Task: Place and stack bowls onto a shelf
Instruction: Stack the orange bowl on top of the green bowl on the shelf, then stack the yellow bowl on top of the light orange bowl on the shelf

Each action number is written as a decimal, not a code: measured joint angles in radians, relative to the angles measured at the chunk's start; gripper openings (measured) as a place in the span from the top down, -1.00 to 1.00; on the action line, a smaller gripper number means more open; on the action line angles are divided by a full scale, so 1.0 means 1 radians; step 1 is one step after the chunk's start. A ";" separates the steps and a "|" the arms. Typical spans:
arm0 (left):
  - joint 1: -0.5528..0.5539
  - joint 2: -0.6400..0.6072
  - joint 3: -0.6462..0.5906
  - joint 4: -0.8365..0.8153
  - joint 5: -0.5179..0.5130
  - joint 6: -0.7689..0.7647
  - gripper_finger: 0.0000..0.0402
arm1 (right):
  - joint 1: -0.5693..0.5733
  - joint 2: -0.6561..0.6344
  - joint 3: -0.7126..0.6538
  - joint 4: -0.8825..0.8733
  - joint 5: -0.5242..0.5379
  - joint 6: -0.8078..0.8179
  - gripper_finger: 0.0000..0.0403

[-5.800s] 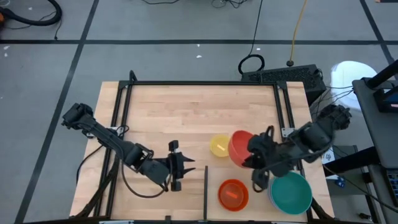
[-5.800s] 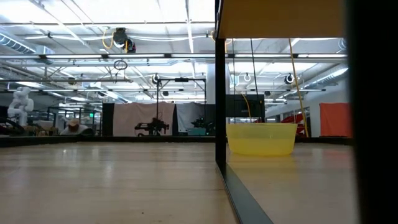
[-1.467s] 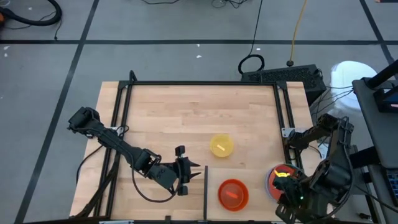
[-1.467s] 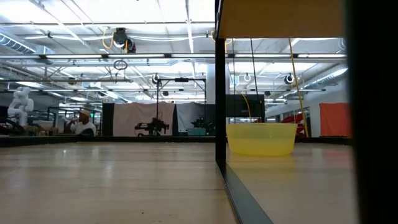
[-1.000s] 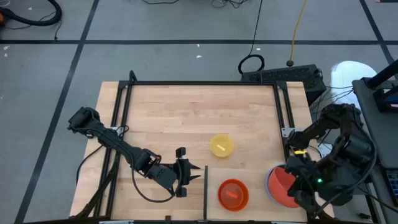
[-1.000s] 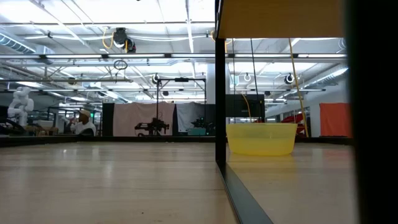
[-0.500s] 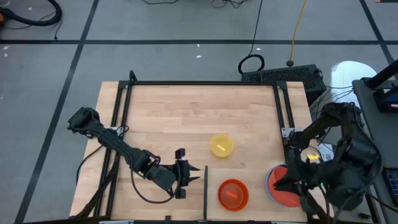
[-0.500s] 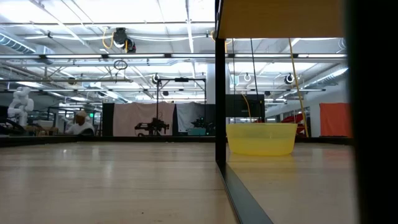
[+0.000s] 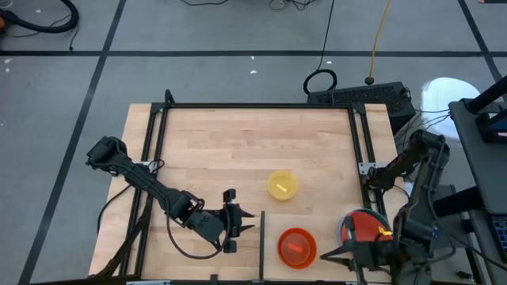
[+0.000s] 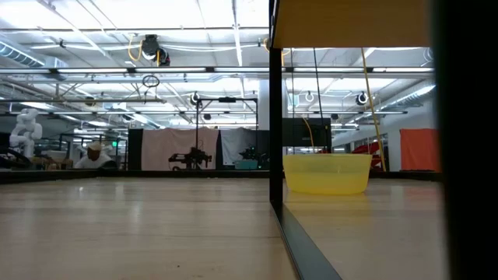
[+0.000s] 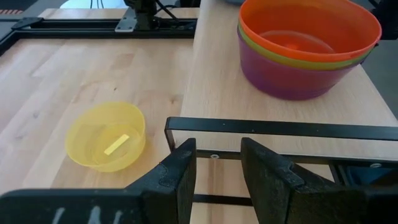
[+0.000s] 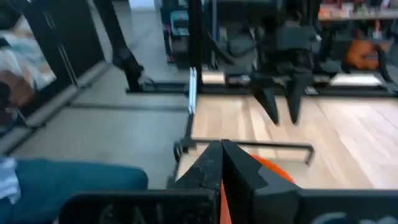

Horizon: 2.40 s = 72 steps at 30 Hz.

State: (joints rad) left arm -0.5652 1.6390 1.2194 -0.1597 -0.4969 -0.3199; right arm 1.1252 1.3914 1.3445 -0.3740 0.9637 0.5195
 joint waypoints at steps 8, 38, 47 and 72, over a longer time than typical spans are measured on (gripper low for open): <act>0.000 0.000 0.000 0.000 0.000 -0.001 0.35 | 0.000 -0.033 -0.246 0.584 0.004 -0.316 1.00; 0.060 0.000 0.000 0.016 -0.026 0.071 0.35 | -0.122 -0.054 -0.266 0.794 0.320 -0.759 1.00; 0.204 0.000 0.001 0.089 -0.048 0.266 0.35 | -0.212 -0.058 -0.267 0.775 0.319 -0.771 1.00; 0.382 0.000 -0.319 0.468 0.292 0.362 0.35 | -0.864 -0.133 -0.267 0.259 -0.278 0.002 1.00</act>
State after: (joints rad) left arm -0.1828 1.6386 0.9008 0.3083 -0.2051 0.0420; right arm 0.2614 1.2589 1.0779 -0.1151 0.6853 0.5217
